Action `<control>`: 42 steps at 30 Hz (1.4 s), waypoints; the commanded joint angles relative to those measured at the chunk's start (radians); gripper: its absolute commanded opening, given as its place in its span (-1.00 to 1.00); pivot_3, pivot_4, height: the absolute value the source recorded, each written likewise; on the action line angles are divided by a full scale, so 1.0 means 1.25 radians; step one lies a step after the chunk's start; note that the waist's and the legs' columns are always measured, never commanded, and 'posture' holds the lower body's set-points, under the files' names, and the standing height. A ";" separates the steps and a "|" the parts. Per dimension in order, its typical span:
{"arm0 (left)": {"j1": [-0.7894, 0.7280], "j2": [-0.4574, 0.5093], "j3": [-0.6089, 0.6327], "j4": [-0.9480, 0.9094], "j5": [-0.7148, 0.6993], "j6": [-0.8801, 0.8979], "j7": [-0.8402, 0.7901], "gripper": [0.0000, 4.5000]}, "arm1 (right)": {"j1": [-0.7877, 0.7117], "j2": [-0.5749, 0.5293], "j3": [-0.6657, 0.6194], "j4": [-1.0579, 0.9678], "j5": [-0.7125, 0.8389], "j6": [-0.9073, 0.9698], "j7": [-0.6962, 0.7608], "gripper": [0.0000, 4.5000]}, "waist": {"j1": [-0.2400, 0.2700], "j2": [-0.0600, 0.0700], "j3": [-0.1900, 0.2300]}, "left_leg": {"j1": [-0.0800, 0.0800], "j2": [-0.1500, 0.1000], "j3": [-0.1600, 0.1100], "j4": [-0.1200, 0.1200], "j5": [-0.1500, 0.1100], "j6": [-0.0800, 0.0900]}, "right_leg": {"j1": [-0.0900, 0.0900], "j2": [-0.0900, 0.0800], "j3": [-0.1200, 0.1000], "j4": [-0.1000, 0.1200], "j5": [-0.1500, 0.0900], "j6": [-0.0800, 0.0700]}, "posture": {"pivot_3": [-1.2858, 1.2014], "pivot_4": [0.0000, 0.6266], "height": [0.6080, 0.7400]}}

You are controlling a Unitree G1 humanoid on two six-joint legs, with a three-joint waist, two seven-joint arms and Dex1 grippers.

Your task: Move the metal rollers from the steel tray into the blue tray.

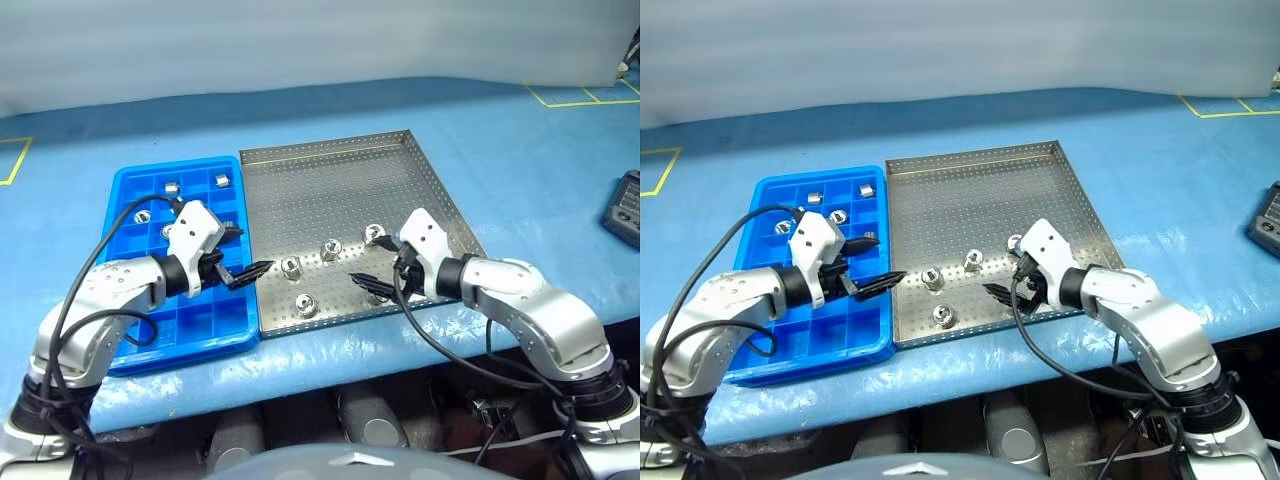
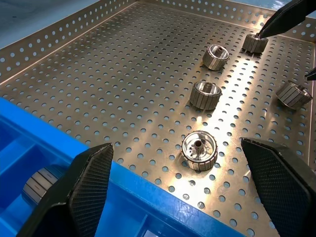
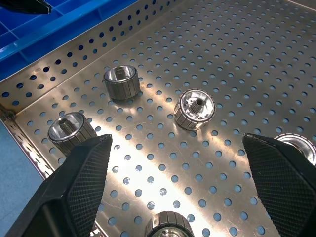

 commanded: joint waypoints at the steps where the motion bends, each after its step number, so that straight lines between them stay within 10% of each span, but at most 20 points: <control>1: 0.004 0.007 0.030 -0.042 -0.002 -0.003 0.006 1.00 | -0.009 0.001 -0.007 -0.010 -0.009 -0.003 0.000 0.98 | 0.001 0.000 0.000 | 0.000 0.000 0.000 0.000 0.000 0.000 | 0.000 0.000 0.000 0.000 0.000 0.000 | -0.07 -0.52 1.00; 42: -0.012 0.014 0.026 -0.030 -0.002 -0.008 -0.021 1.00 | 0.035 0.015 -0.031 -0.028 -0.033 -0.007 -0.013 0.98 | -0.001 0.000 0.000 | 0.000 0.000 0.000 0.001 0.000 0.000 | 0.000 0.000 0.000 0.001 0.001 0.001 | -0.09 -0.52 1.00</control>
